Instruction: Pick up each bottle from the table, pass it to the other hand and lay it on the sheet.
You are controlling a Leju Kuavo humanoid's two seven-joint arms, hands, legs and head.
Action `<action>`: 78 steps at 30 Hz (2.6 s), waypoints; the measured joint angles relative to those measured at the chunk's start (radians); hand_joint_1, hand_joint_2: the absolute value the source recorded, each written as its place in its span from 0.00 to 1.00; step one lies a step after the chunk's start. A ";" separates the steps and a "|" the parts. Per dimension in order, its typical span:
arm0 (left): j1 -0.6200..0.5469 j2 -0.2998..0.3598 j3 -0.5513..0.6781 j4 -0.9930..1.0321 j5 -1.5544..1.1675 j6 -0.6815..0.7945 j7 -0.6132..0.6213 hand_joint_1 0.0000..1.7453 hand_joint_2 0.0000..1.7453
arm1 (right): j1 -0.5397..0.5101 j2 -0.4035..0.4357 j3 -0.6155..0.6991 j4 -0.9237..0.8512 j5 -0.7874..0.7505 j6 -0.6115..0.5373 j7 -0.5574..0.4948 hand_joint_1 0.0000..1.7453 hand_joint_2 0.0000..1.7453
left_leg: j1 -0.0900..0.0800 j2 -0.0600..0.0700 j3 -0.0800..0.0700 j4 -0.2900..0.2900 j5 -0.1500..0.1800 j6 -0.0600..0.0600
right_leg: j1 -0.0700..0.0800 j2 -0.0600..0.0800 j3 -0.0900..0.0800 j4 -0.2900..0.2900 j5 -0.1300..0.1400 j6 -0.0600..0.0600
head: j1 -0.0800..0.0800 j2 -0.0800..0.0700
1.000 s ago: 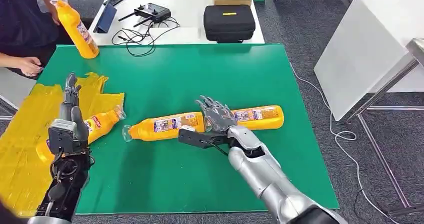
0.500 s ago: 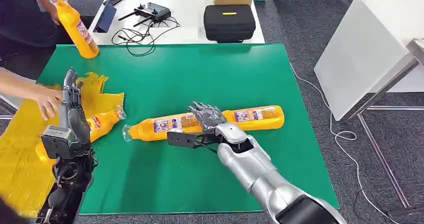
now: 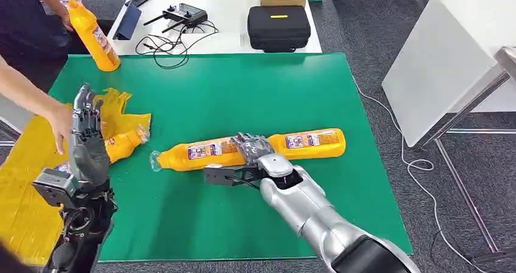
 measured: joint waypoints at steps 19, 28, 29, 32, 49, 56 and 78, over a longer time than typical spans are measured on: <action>0.125 -0.007 0.025 -0.133 0.002 -0.052 0.000 0.00 0.00 | -0.002 -0.005 0.021 0.026 0.022 -0.035 0.064 0.00 1.00 | 0.000 0.000 0.001 0.000 0.000 0.000 | 0.000 0.000 0.001 0.000 0.000 0.000 | 0.000 0.000; 0.119 -0.020 0.013 -0.133 -0.004 -0.038 0.000 0.00 0.00 | 0.008 -0.017 0.021 0.029 0.023 -0.068 0.069 0.00 1.00 | 0.000 0.000 0.001 0.000 0.000 0.000 | 0.000 0.000 0.000 0.000 0.000 0.000 | 0.000 0.000; 0.119 -0.020 0.011 -0.133 -0.003 -0.038 0.000 0.00 0.00 | 0.007 -0.017 0.021 0.029 0.026 -0.068 0.069 0.00 1.00 | 0.000 0.000 0.001 0.000 0.000 0.000 | 0.000 0.000 0.000 0.000 0.000 0.000 | 0.000 0.000; 0.117 -0.023 0.007 -0.133 -0.003 -0.037 0.000 0.00 0.00 | 0.007 -0.017 0.021 0.029 0.029 -0.069 0.069 0.00 1.00 | 0.000 0.000 0.001 0.000 0.000 0.000 | 0.000 0.000 0.000 0.000 0.000 0.000 | 0.000 0.000; 0.111 -0.027 -0.002 -0.132 -0.013 -0.028 0.000 0.00 0.00 | -0.003 0.016 0.021 0.029 0.077 -0.268 0.093 0.00 1.00 | 0.000 0.000 0.000 0.000 0.000 0.000 | 0.000 0.000 0.000 0.000 0.000 0.000 | 0.000 0.000; 0.108 -0.027 -0.004 -0.132 0.000 -0.039 0.000 0.00 0.00 | 0.004 0.044 0.023 0.029 0.076 -0.231 0.046 0.00 1.00 | 0.000 0.000 0.000 0.000 0.000 0.000 | 0.000 0.000 0.000 0.000 0.000 0.000 | 0.000 0.000; 0.112 -0.042 -0.019 -0.151 -0.004 -0.050 0.000 0.00 0.00 | 0.028 0.038 0.004 0.037 0.086 -0.124 0.063 0.00 1.00 | 0.000 0.000 0.000 0.000 0.000 0.000 | 0.000 0.000 0.000 0.000 0.000 0.000 | -0.001 0.000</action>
